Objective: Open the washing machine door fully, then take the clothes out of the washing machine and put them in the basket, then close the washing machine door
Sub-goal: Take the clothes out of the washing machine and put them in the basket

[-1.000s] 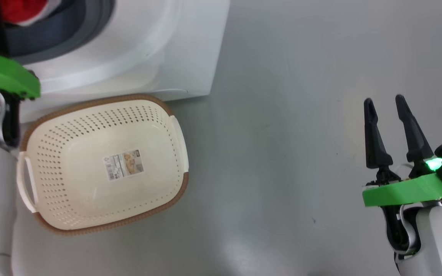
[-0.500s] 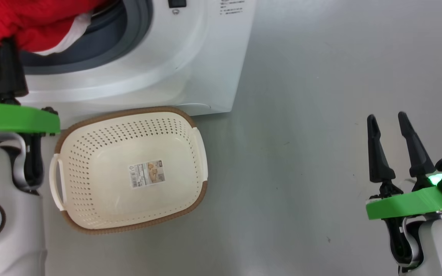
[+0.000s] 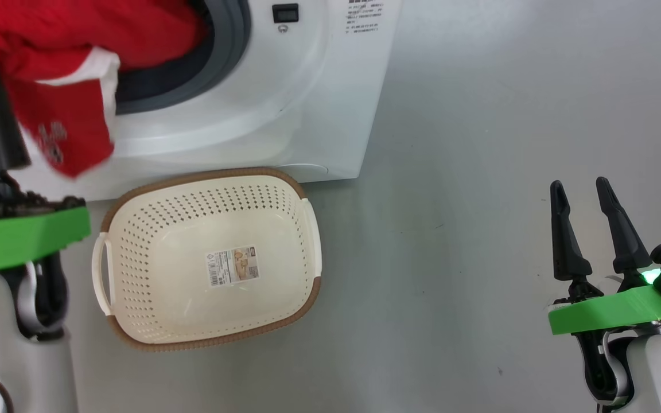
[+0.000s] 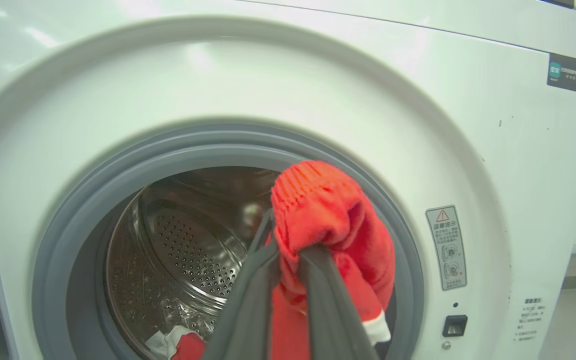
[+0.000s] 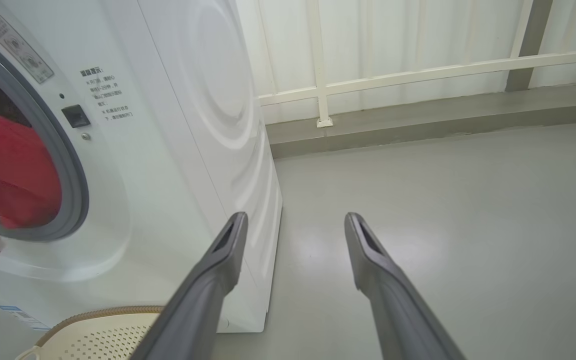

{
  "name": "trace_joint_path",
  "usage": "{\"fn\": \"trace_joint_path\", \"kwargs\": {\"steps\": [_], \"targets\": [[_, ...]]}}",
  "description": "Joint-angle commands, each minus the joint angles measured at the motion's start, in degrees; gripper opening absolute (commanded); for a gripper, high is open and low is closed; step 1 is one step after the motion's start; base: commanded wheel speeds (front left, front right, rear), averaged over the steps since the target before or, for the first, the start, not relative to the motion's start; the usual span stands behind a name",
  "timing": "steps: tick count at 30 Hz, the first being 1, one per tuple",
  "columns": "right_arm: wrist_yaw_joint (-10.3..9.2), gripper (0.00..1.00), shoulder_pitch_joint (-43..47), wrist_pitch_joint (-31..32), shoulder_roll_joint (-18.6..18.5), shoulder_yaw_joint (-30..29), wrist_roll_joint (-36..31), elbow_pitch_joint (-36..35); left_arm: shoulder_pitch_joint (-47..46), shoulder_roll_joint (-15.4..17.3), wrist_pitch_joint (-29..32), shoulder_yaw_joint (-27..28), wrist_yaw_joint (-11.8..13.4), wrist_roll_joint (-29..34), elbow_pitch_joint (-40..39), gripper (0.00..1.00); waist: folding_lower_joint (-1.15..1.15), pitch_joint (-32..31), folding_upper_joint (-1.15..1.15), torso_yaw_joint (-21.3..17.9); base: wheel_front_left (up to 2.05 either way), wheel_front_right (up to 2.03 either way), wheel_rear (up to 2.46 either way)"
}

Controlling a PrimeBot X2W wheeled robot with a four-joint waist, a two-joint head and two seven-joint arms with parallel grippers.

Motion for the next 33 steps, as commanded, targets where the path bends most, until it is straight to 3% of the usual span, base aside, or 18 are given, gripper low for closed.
{"fn": "trace_joint_path", "kwargs": {"steps": [1,6,14,33], "targets": [[0.37,1.00,1.0,-0.4,-0.4,1.3,-0.5,-1.4,1.8,1.2,-0.3,0.9,-0.4,0.6,-2.6,0.00,0.00,0.1,0.00,0.0,0.00,0.00,0.00],[0.37,1.00,0.9,-0.4,-0.3,1.4,-0.6,-1.5,4.2,1.0,-0.3,-0.1,-0.4,0.6,-2.8,0.00,0.00,0.8,0.00,0.0,0.00,0.00,0.00],[0.37,1.00,0.4,-0.4,-0.3,1.8,-0.4,-1.6,7.6,0.3,-0.3,-0.7,-0.4,-0.1,3.6,0.00,0.00,1.8,0.00,-0.5,0.00,0.00,0.00],[0.37,1.00,-2.9,-0.4,-0.1,2.3,-0.6,-2.7,3.3,-0.4,-0.3,-6.5,-0.4,-0.5,32.1,0.00,0.00,10.3,0.00,-0.8,0.00,0.00,0.00]]}}
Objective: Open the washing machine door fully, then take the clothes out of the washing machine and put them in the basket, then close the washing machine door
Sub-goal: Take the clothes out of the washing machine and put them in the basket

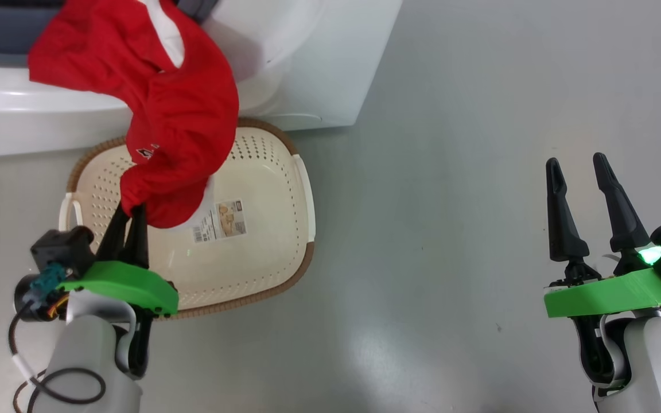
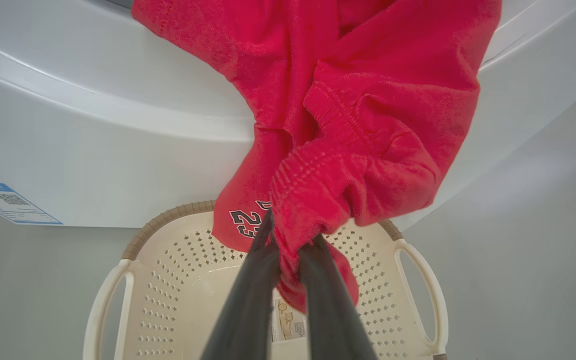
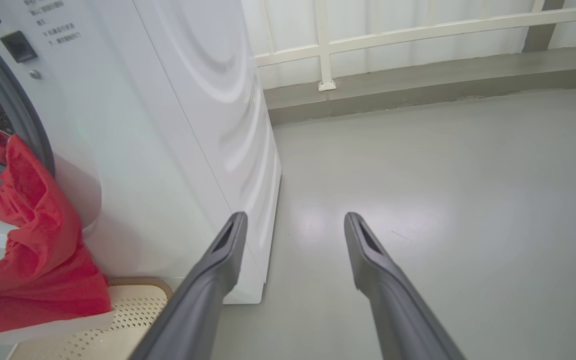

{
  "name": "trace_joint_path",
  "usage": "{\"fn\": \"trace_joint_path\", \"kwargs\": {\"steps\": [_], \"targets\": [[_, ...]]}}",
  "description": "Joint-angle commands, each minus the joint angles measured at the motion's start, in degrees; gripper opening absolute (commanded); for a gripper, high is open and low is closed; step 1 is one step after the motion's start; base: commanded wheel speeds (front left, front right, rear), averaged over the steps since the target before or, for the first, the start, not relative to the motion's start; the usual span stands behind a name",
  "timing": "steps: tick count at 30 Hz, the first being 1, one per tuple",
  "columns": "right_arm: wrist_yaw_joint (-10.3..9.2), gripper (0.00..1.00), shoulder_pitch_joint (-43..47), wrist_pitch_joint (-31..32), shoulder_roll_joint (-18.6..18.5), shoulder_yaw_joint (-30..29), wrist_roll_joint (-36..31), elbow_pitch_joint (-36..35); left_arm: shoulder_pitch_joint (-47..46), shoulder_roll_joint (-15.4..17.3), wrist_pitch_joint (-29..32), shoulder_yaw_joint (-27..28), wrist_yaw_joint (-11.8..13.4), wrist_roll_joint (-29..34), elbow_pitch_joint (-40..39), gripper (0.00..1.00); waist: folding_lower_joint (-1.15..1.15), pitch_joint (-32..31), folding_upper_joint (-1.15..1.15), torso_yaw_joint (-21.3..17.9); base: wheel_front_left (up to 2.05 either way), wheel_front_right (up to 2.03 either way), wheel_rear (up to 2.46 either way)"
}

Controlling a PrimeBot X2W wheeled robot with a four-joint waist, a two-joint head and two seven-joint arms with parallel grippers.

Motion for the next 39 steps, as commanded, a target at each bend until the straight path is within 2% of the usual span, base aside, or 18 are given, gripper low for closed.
{"fn": "trace_joint_path", "kwargs": {"steps": [1,8,13,14,15,16,19,23,27,29,30,32,39], "targets": [[0.37,1.00,-0.3,-0.4,-0.1,1.2,-0.6,-1.5,-0.8,1.2,-0.3,1.0,-0.3,0.3,1.1,0.00,0.00,1.7,0.00,-0.3,0.00,0.00,0.00],[0.37,1.00,-1.9,-0.4,-0.1,1.5,-0.7,-2.2,-7.0,1.5,-0.3,0.0,-0.3,1.3,10.3,0.00,0.00,5.3,0.00,-0.7,0.00,0.00,0.00],[0.37,1.00,-2.8,-0.4,0.0,1.7,-0.8,-2.6,-11.1,1.9,-0.3,-0.2,-0.3,1.7,13.8,0.00,0.00,7.5,0.00,-1.0,0.00,0.00,0.00],[0.37,1.00,-3.3,-0.4,0.0,1.8,-0.9,-2.7,-12.9,2.1,-0.3,-0.4,-0.3,2.1,15.2,0.11,0.00,8.4,0.00,-1.1,0.00,0.00,0.00],[0.37,1.00,-3.5,-0.4,0.0,1.8,-0.9,-2.8,-13.7,2.2,-0.3,-0.3,-0.3,2.2,15.9,0.31,0.00,8.9,0.00,-1.2,0.00,0.00,0.00],[0.37,1.00,-3.7,-0.4,0.0,1.9,-0.9,-2.8,-14.5,2.3,-0.3,-0.3,-0.3,2.4,16.6,0.42,0.00,9.2,0.00,-1.3,0.00,0.00,0.00],[0.37,1.00,-4.1,-0.4,0.0,2.1,-0.9,-2.9,-16.3,2.7,-0.3,-0.1,-0.3,2.7,18.0,0.45,0.00,10.0,0.00,-1.6,0.00,0.00,0.00],[0.37,1.00,-4.4,-0.4,0.1,2.1,-1.0,-3.1,-18.0,3.0,-0.3,0.1,-0.3,2.9,19.2,0.44,0.00,10.7,0.00,-1.8,0.00,0.00,0.00],[0.37,1.00,-4.6,-0.4,0.1,2.0,-1.1,-3.2,-18.9,2.9,-0.3,0.2,-0.3,3.0,19.6,0.49,0.00,11.0,0.00,-1.8,0.00,0.00,0.00],[0.37,1.00,-4.7,-0.4,0.1,2.0,-1.1,-3.1,-19.0,2.8,-0.3,0.2,-0.3,2.9,19.6,0.61,0.00,11.0,0.00,-1.7,0.00,0.00,0.00],[0.37,1.00,-4.7,-0.4,0.1,1.9,-1.2,-3.1,-19.1,2.8,-0.3,0.2,-0.3,2.7,19.5,0.78,0.00,11.0,0.00,-1.7,0.00,0.00,0.00],[0.37,1.00,-4.8,-0.4,0.1,1.9,-1.2,-3.0,-19.1,2.7,-0.3,0.0,-0.3,2.4,19.3,1.00,0.00,10.9,0.00,-1.5,0.00,0.00,0.00],[0.37,1.00,-4.9,-0.4,0.1,1.5,-1.4,-2.9,-18.0,2.2,-0.3,-1.0,-0.3,0.6,16.6,1.00,0.00,10.3,0.00,-0.5,0.00,0.00,0.00]]}}
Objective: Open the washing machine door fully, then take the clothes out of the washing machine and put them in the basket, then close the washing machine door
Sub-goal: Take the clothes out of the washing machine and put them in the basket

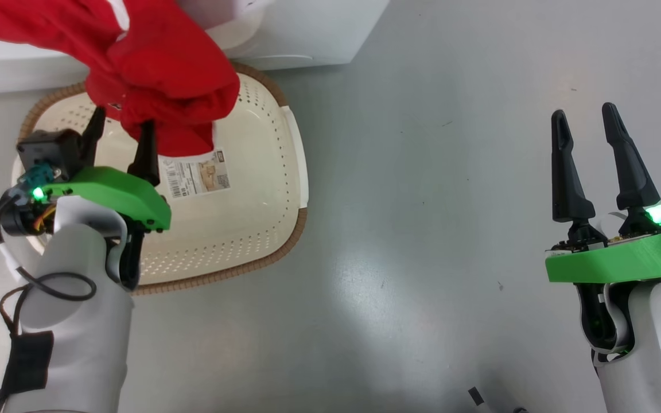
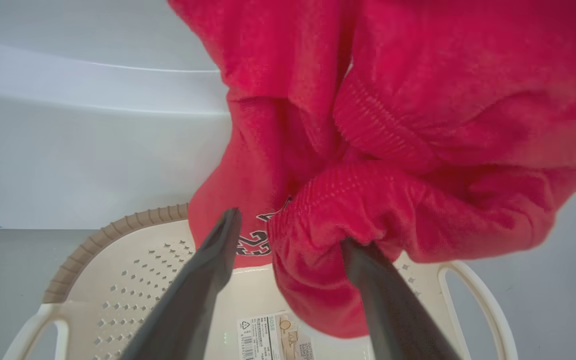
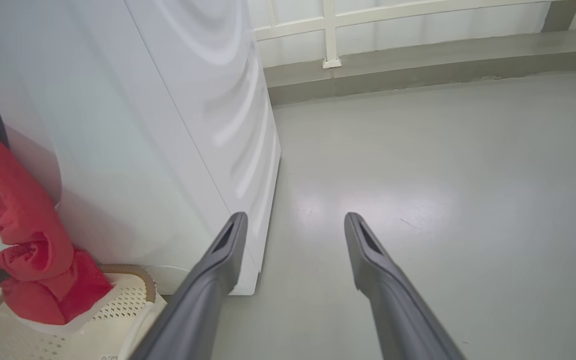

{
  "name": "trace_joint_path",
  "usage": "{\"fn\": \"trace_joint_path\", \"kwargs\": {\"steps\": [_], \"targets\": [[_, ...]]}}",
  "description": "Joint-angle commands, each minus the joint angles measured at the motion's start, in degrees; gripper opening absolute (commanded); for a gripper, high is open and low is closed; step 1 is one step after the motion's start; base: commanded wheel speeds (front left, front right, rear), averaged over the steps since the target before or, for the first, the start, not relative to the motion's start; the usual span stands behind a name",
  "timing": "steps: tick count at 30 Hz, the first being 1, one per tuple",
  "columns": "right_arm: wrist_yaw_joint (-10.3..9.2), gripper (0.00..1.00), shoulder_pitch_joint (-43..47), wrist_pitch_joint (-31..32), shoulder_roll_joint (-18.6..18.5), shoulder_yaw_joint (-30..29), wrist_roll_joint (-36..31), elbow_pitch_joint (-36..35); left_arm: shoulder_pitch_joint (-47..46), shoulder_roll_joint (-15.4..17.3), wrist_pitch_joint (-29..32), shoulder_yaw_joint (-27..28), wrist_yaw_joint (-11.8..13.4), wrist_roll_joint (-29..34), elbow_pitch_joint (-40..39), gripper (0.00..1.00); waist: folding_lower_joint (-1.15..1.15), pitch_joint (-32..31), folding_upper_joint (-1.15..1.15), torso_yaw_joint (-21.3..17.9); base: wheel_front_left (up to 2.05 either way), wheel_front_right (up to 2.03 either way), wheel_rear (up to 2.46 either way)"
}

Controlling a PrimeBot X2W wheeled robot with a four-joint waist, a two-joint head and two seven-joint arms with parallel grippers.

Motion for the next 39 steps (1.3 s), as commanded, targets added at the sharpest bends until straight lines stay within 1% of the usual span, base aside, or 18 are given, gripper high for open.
{"fn": "trace_joint_path", "kwargs": {"steps": [1,12,16,17,27,33,39], "targets": [[0.37,1.00,0.6,-0.4,0.1,1.2,-0.6,-1.1,2.1,1.7,-0.3,0.8,-0.3,-0.6,-1.8,1.00,0.00,-0.3,0.00,0.3,0.00,0.00,0.00],[0.37,1.00,1.2,-0.4,-0.2,0.9,-0.7,-1.0,7.1,1.2,-0.3,-1.4,-0.3,-2.6,-10.5,1.00,0.00,-1.7,0.00,1.3,0.00,0.00,0.00],[0.37,1.00,1.3,-0.4,-0.3,0.7,-0.7,-1.1,9.3,1.1,-0.3,-1.2,-0.3,-2.8,-14.8,1.00,0.00,-2.1,0.00,1.7,0.00,0.00,0.00],[0.37,1.00,1.3,-0.4,-0.3,0.7,-0.7,-1.1,9.3,1.1,-0.3,-1.2,-0.3,-2.8,-14.8,1.00,0.00,-2.1,0.00,1.7,0.00,0.00,0.00],[0.37,1.00,1.9,-0.4,-0.6,0.6,-0.8,-1.0,16.9,0.5,-0.3,-0.3,-0.3,-2.7,-28.0,1.00,0.00,-3.3,0.00,2.5,0.00,0.00,0.00],[0.37,1.00,2.4,-0.4,-0.7,0.3,-0.7,-1.0,22.7,0.2,-0.3,0.7,-0.3,-0.7,-36.4,1.00,0.00,-4.1,0.00,2.9,0.00,0.00,0.00],[0.37,1.00,3.0,-0.4,-0.9,0.2,-0.7,-0.8,27.7,0.0,-0.3,1.3,-0.3,0.0,-42.2,1.00,0.00,-4.8,0.00,3.2,0.00,0.00,0.00]]}}
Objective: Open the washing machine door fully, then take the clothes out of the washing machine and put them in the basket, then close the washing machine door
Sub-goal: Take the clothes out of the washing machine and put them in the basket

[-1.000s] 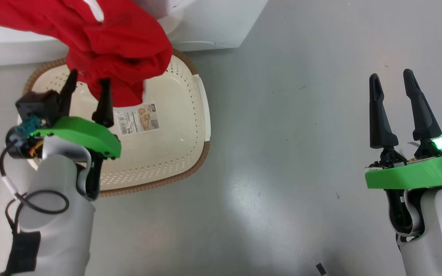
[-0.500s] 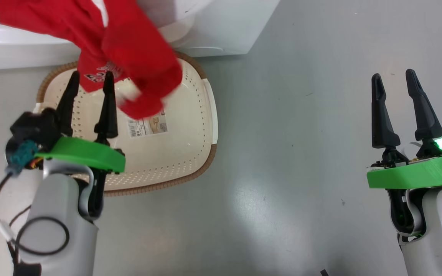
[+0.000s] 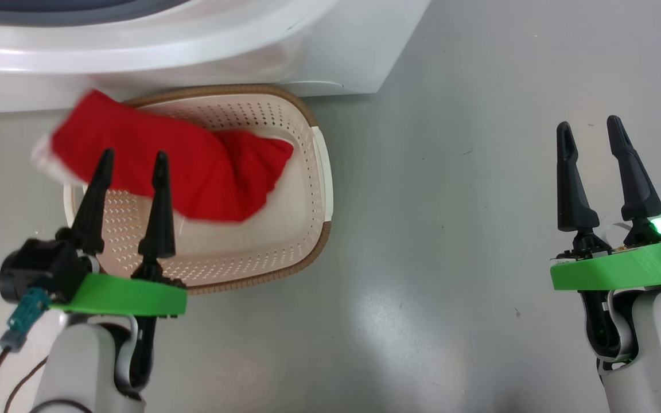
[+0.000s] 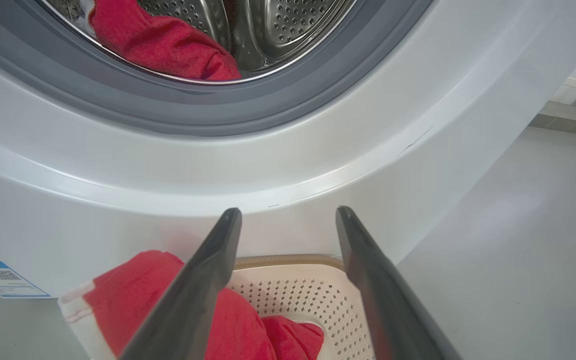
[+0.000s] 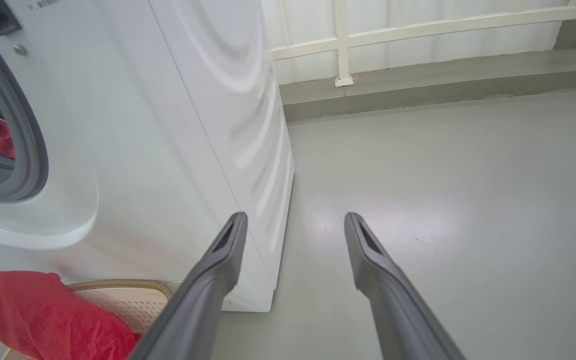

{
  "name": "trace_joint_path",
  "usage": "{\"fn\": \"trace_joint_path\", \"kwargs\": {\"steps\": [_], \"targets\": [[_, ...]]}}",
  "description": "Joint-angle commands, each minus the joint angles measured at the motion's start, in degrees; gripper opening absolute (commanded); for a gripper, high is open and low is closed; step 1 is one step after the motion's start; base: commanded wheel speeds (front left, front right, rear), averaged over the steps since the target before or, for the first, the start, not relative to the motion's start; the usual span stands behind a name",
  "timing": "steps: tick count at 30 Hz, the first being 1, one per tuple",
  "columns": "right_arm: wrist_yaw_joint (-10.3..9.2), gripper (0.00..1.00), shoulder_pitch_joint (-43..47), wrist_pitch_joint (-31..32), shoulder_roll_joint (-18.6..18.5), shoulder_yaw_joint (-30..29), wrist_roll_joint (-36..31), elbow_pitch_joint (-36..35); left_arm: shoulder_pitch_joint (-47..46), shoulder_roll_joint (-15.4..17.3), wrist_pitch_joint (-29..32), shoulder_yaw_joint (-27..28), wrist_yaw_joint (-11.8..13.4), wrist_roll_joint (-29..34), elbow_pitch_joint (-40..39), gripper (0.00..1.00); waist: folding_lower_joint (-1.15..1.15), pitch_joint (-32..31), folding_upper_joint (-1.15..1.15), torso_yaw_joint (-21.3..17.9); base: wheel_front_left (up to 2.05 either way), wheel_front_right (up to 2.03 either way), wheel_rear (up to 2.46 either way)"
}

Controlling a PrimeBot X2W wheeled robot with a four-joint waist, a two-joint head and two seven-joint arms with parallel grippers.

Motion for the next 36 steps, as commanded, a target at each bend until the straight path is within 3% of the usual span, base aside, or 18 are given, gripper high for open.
{"fn": "trace_joint_path", "kwargs": {"steps": [1,23,36], "targets": [[0.37,1.00,1.7,-0.4,-0.4,0.8,-0.5,-1.0,2.7,0.8,-0.3,1.7,-0.3,0.4,-2.4,1.00,0.00,-0.2,0.00,0.1,0.00,0.00,0.00],[0.37,1.00,2.7,-0.4,-0.6,1.5,-0.4,-0.1,6.7,0.7,-0.3,0.7,0.6,-0.3,-6.6,1.00,0.00,-3.1,0.00,-0.2,0.00,0.00,0.00],[0.37,1.00,6.6,-0.4,-1.5,2.2,0.1,2.0,11.7,0.7,-0.3,2.8,0.7,0.1,-6.7,1.00,0.00,-12.9,0.00,-0.3,0.00,0.00,0.00]]}}
